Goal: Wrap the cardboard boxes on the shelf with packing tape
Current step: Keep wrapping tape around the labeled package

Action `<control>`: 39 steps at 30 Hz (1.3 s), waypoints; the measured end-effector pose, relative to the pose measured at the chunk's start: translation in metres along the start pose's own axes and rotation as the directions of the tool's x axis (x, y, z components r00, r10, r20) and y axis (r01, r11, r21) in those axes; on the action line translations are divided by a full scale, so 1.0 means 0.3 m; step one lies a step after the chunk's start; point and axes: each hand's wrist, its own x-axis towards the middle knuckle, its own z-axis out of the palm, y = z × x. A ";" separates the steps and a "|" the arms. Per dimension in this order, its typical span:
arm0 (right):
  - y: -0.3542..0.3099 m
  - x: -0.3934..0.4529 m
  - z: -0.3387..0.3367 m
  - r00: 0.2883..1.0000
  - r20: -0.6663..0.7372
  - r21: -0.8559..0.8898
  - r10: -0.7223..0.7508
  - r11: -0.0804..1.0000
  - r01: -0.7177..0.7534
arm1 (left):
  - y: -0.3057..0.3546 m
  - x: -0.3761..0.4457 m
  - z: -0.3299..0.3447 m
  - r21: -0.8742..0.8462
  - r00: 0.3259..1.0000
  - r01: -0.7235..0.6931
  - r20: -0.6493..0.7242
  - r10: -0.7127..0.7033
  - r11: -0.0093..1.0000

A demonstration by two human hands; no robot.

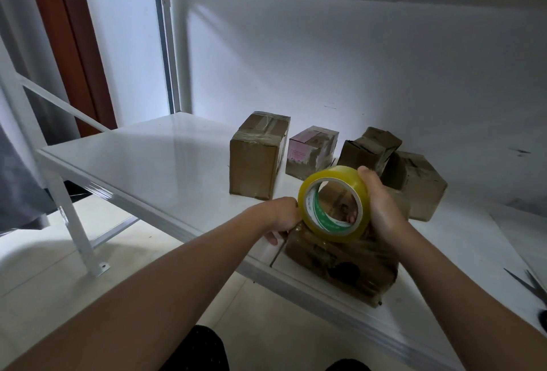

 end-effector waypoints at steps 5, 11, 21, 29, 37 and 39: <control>-0.120 0.012 -0.026 0.987 0.136 -0.447 -0.090 0.883 0.142 | 0.026 0.000 0.011 0.207 0.998 -0.057 0.005 0.057 0.977; -0.118 0.022 -0.064 0.990 0.141 -0.554 0.010 0.829 0.070 | 0.054 0.001 0.022 0.514 0.984 -0.146 -0.015 0.179 0.845; -0.030 0.006 -0.081 0.999 -0.036 -0.293 0.005 0.956 -0.015 | 0.038 0.001 -0.012 -0.012 0.999 -0.012 0.036 0.012 1.000; 0.031 -0.006 -0.099 0.987 -0.044 -0.002 0.155 0.988 -0.155 | 0.052 0.016 0.039 0.304 0.996 -0.085 0.012 0.085 0.949; -0.076 -0.007 -0.071 0.997 0.044 -0.449 0.065 0.893 -0.038 | 0.032 0.039 0.081 0.555 0.979 -0.062 -0.127 0.158 0.830; -0.131 -0.004 -0.064 0.997 0.076 -0.591 0.032 0.807 0.019 | 0.041 0.035 0.076 0.590 0.977 -0.047 -0.141 0.160 0.806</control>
